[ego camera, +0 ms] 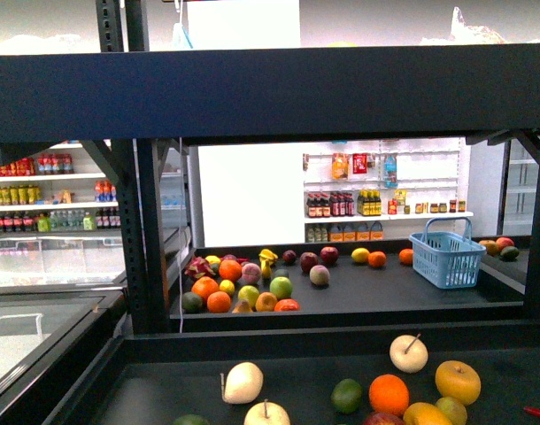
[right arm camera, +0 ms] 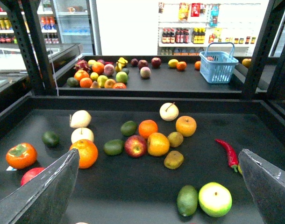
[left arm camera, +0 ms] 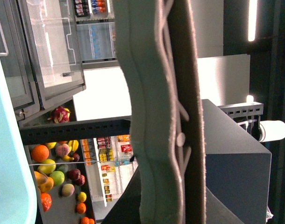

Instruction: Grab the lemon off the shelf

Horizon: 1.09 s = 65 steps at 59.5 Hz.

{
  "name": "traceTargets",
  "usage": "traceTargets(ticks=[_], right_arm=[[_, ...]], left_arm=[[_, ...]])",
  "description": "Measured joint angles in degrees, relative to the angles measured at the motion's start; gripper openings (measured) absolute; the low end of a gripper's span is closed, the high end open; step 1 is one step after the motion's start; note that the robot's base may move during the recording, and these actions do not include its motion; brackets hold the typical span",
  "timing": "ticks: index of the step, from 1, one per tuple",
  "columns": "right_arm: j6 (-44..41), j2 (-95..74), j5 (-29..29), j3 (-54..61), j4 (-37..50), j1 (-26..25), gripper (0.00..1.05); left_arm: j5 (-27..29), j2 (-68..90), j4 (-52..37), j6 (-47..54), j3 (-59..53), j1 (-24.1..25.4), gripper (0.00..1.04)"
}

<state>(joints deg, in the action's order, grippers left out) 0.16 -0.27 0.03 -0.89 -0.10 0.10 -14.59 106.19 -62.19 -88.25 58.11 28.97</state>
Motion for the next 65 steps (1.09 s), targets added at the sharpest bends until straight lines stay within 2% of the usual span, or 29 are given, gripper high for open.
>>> traceTargets(ticks=[11, 26, 38, 55, 57, 65], right_arm=[[0.0, 0.0, 0.0, 0.0, 0.0, 0.0, 1.02], [0.0, 0.0, 0.0, 0.0, 0.0, 0.0, 1.02], [0.0, 0.0, 0.0, 0.0, 0.0, 0.0, 1.02], [0.0, 0.0, 0.0, 0.0, 0.0, 0.0, 1.02], [0.0, 0.0, 0.0, 0.0, 0.0, 0.0, 1.02], [0.0, 0.0, 0.0, 0.0, 0.0, 0.0, 1.02]], left_arm=[[0.5, 5.5, -9.3, -1.6, -0.6, 0.0, 0.08], [-0.1, 6.6, -15.0, -2.3, -4.7, 0.5, 0.09], [-2.0, 6.5, -15.5, 0.7, -7.9, 1.3, 0.45], [-4.0, 4.0, -8.9, 3.7, -9.7, 3.2, 0.95], [-4.1, 3.6, -8.0, 3.9, -9.7, 3.4, 0.99], [-3.4, 0.5, -3.3, 4.5, -9.7, 4.5, 0.97]])
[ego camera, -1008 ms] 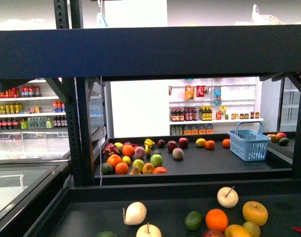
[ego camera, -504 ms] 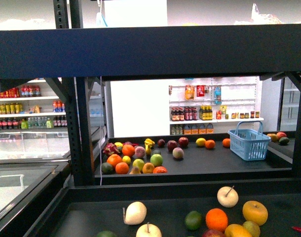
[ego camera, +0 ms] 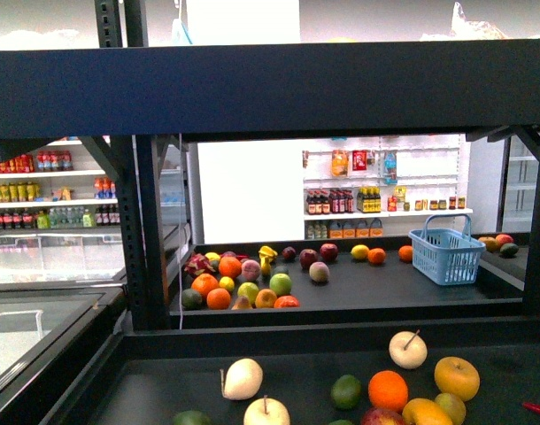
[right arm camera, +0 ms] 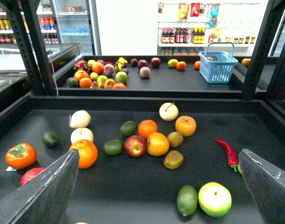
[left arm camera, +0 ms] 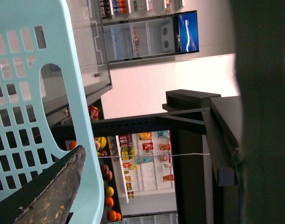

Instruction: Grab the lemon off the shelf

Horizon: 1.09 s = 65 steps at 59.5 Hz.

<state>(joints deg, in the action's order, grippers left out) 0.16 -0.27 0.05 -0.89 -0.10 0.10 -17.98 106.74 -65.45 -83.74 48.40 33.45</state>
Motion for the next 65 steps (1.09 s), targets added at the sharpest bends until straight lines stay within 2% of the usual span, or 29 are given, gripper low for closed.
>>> traceTargets(ticks=[20, 32, 38, 41, 43, 46, 54, 60, 61, 63, 65], right_arm=[[0.0, 0.0, 0.0, 0.0, 0.0, 0.0, 1.02], [0.0, 0.0, 0.0, 0.0, 0.0, 0.0, 1.02], [0.0, 0.0, 0.0, 0.0, 0.0, 0.0, 1.02], [0.0, 0.0, 0.0, 0.0, 0.0, 0.0, 1.02], [0.0, 0.0, 0.0, 0.0, 0.0, 0.0, 1.02], [0.0, 0.0, 0.0, 0.0, 0.0, 0.0, 1.02], [0.0, 0.0, 0.0, 0.0, 0.0, 0.0, 1.02], [0.0, 0.0, 0.0, 0.0, 0.0, 0.0, 1.02], [0.0, 0.0, 0.0, 0.0, 0.0, 0.0, 1.02], [0.0, 0.0, 0.0, 0.0, 0.0, 0.0, 1.02], [0.0, 0.0, 0.0, 0.0, 0.0, 0.0, 1.02]], left_arm=[[1.3, -5.6, 9.7, 1.3, 1.0, 0.9, 0.97], [3.9, -14.3, 29.0, 8.0, 1.5, 2.0, 0.97], [7.1, -20.2, 40.6, 16.4, 1.5, 1.9, 0.97], [11.1, -24.4, 48.9, 23.8, 1.6, 1.2, 0.97], [14.8, -28.7, 56.7, 32.4, 1.6, 0.5, 0.97], [17.3, -33.5, 62.9, 40.1, 1.3, -0.3, 0.97], [23.1, -46.5, 70.3, 55.3, -2.4, -3.2, 0.97], [26.5, -58.7, 77.3, 62.5, -6.7, -8.0, 0.97], [25.4, -60.7, 77.3, 63.6, -7.8, -8.5, 0.96], [16.3, -65.4, 72.1, 67.6, -11.6, -8.9, 0.90], [10.0, -70.3, 67.2, 72.4, -15.7, -11.1, 0.83]])
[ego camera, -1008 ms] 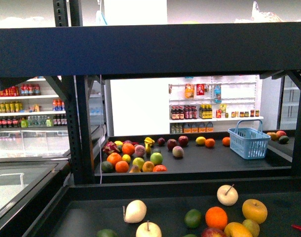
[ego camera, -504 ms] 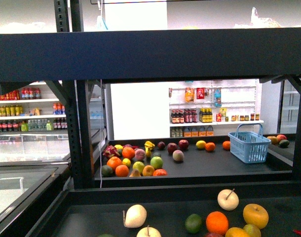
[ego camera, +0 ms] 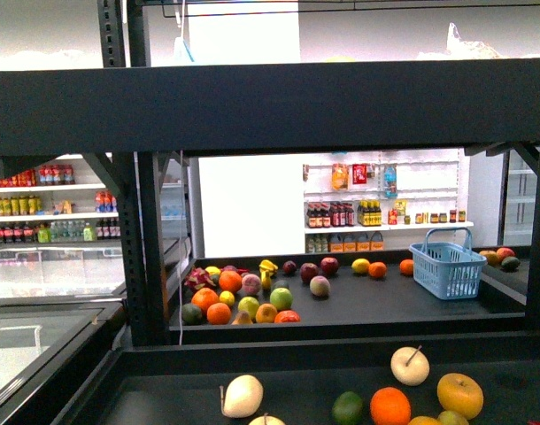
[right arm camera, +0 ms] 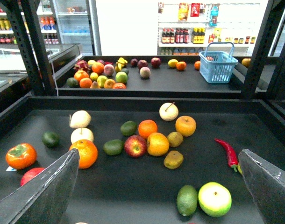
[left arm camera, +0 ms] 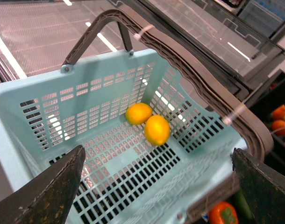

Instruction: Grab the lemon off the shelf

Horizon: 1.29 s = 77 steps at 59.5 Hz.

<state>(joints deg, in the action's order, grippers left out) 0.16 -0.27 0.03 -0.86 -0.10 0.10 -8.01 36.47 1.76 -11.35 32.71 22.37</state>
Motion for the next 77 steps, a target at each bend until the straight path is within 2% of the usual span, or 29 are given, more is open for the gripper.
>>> traceTargets(ticks=[2, 7, 10, 25, 77], right_arm=[[0.0, 0.0, 0.0, 0.0, 0.0, 0.0, 1.02], [0.0, 0.0, 0.0, 0.0, 0.0, 0.0, 1.02], [0.0, 0.0, 0.0, 0.0, 0.0, 0.0, 1.02], [0.0, 0.0, 0.0, 0.0, 0.0, 0.0, 1.02], [0.0, 0.0, 0.0, 0.0, 0.0, 0.0, 1.02]], left_arm=[[-1.6, -4.0, -1.0, 2.3, -2.7, -3.0, 0.77], [5.1, -15.9, 2.9, 7.5, -9.9, -16.2, 0.61], [6.7, -21.8, 3.0, 8.8, -14.1, -20.6, 0.51], [8.0, -29.9, 0.0, 10.4, -25.2, -22.2, 0.03], [8.0, -36.2, -1.4, 10.7, -32.0, -22.2, 0.03]])
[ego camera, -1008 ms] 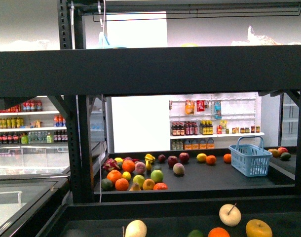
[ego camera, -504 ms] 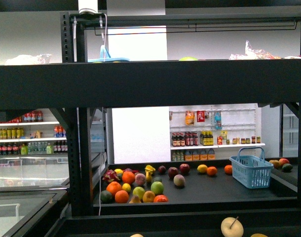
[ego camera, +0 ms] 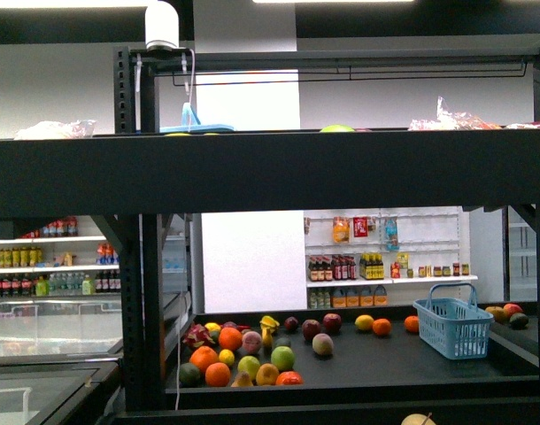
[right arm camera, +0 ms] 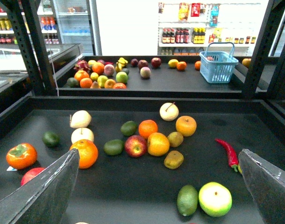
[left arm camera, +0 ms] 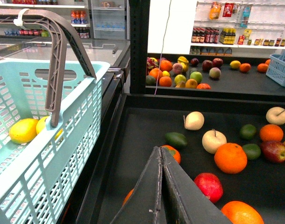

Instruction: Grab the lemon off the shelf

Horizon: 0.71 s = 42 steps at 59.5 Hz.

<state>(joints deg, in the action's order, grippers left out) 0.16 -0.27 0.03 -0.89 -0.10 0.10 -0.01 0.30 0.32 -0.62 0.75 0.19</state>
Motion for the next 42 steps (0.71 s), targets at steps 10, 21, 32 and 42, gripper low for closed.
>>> traceTargets(ticks=[10, 21, 32, 42], right_arm=[[0.0, 0.0, 0.0, 0.0, 0.0, 0.0, 1.02], [0.0, 0.0, 0.0, 0.0, 0.0, 0.0, 1.02], [0.0, 0.0, 0.0, 0.0, 0.0, 0.0, 1.02], [0.0, 0.0, 0.0, 0.0, 0.0, 0.0, 1.02]], left_arm=[[0.0, 0.0, 0.0, 0.0, 0.0, 0.0, 0.16], [0.0, 0.0, 0.0, 0.0, 0.0, 0.0, 0.51], [0.0, 0.0, 0.0, 0.0, 0.0, 0.0, 0.85], [0.0, 0.0, 0.0, 0.1, 0.0, 0.0, 0.97]])
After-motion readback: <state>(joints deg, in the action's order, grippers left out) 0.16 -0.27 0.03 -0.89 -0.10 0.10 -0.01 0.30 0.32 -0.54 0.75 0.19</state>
